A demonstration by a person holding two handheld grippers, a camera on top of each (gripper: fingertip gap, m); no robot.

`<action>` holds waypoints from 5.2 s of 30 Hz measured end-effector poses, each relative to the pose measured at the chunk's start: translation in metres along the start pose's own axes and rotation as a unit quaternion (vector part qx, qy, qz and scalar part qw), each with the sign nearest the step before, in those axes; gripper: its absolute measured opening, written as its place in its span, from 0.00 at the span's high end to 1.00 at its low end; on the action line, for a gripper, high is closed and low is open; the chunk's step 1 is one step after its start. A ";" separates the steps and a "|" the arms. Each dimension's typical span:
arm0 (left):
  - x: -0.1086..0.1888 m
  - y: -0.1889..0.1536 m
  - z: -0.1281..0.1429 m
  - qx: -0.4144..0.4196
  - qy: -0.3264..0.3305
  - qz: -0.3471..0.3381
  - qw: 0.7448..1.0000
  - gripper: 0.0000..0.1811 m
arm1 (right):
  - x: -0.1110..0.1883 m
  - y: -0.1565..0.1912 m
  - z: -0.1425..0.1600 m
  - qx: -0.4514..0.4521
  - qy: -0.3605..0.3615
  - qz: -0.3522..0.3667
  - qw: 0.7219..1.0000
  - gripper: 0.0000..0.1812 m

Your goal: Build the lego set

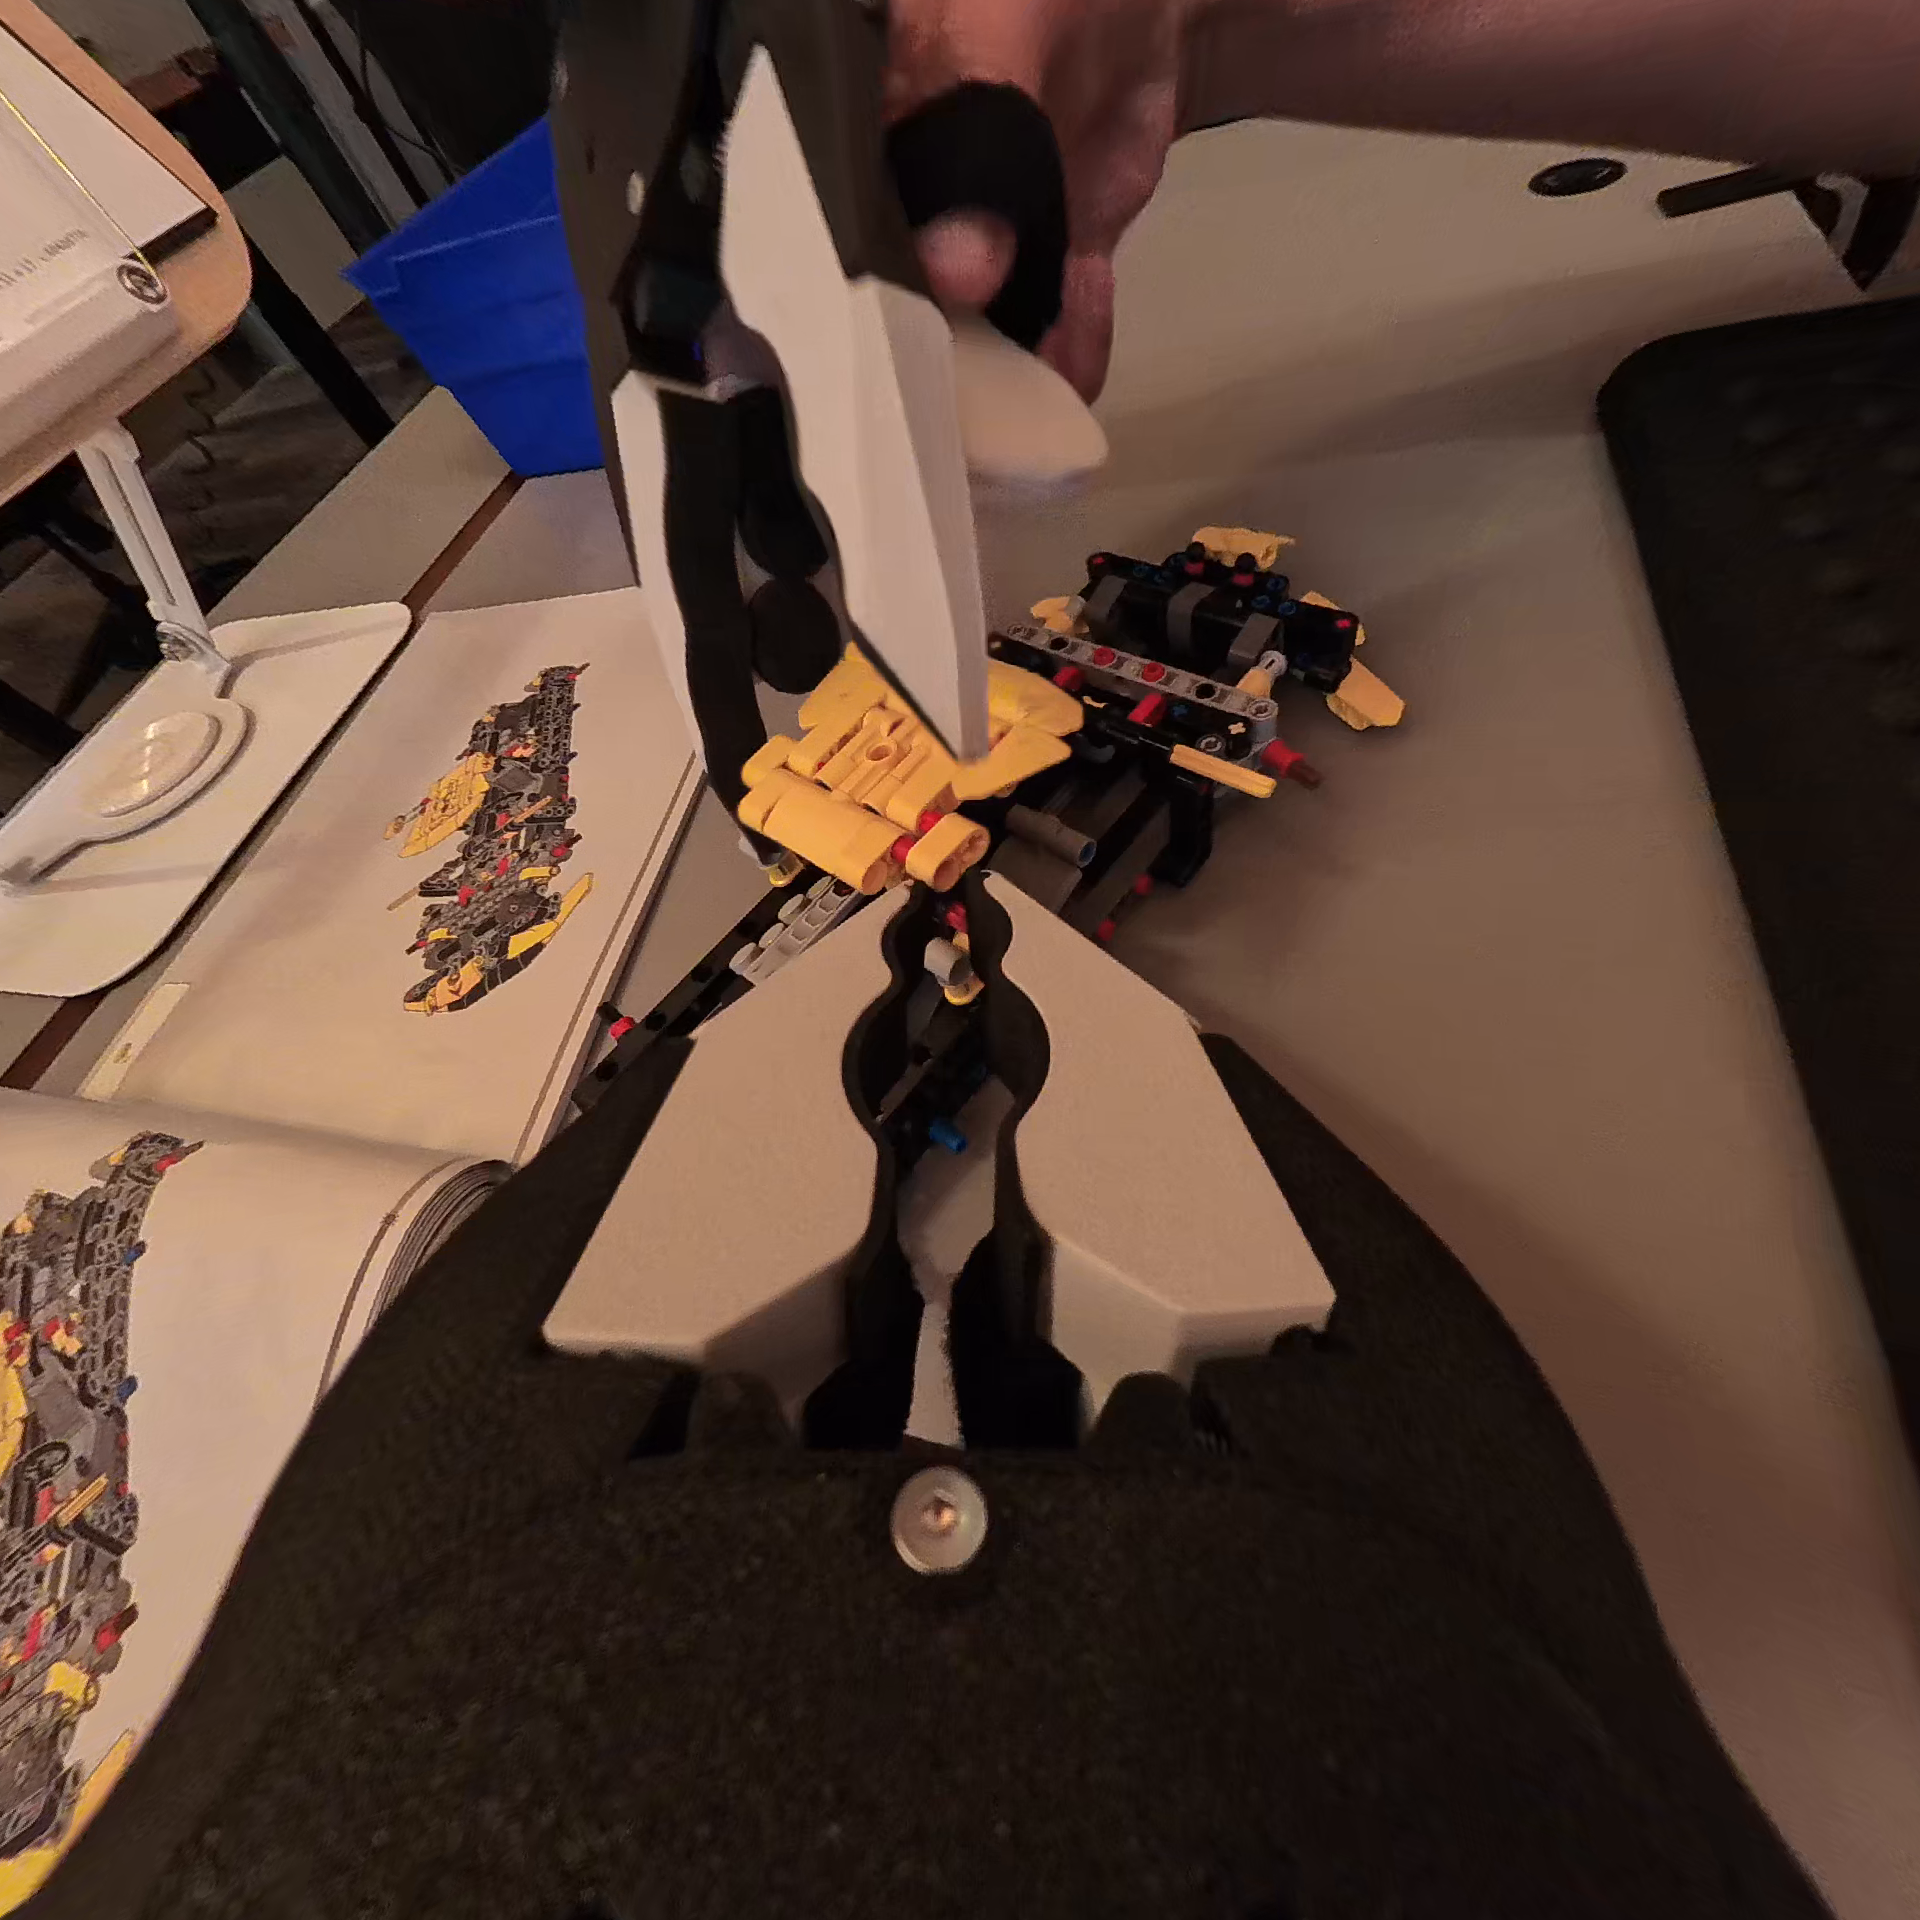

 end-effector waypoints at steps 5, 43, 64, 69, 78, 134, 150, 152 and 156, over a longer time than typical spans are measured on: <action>-0.001 0.001 -0.001 0.006 -0.004 0.005 1.000 0.96 | 0.022 -0.021 0.001 -0.063 -0.039 -0.162 0.984 0.60; 0.028 0.017 0.020 0.078 -0.019 0.019 0.997 0.97 | -0.015 0.015 0.009 0.007 -0.001 0.308 0.951 0.64; 0.027 0.016 0.021 0.073 -0.013 0.014 0.997 0.98 | -0.016 0.014 0.002 -0.006 -0.016 0.306 0.952 0.63; 0.027 0.015 0.020 0.071 -0.013 0.015 0.997 0.98 | -0.015 0.014 0.002 -0.001 -0.023 0.309 0.951 0.64; 0.026 0.015 0.021 0.069 -0.011 0.009 0.998 0.98 | -0.012 0.011 0.003 0.005 -0.025 0.313 0.949 0.65; -0.006 0.010 0.036 0.082 0.126 0.017 0.988 0.87 | 0.009 0.021 0.018 0.050 0.043 0.309 0.949 0.52; -0.005 0.004 0.034 0.082 0.126 0.017 0.988 0.88 | -0.005 0.018 0.001 0.054 0.171 0.309 0.934 0.66; -0.005 0.004 0.034 0.080 0.127 0.016 0.989 0.88 | -0.004 0.018 0.001 0.054 0.172 0.310 0.934 0.66; -0.005 0.004 0.034 0.079 0.127 0.016 0.989 0.88 | -0.005 0.019 0.002 0.072 0.165 0.314 0.932 0.67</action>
Point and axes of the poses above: each gripper's, where its closed fingertips meet, x back along the fingers, z out of its underside, y = z × x across the jaws, the point moved 6 cm from there along x, back along the fingers, and after that the axes turned 14 degrees about y, right-handed, at the moved point
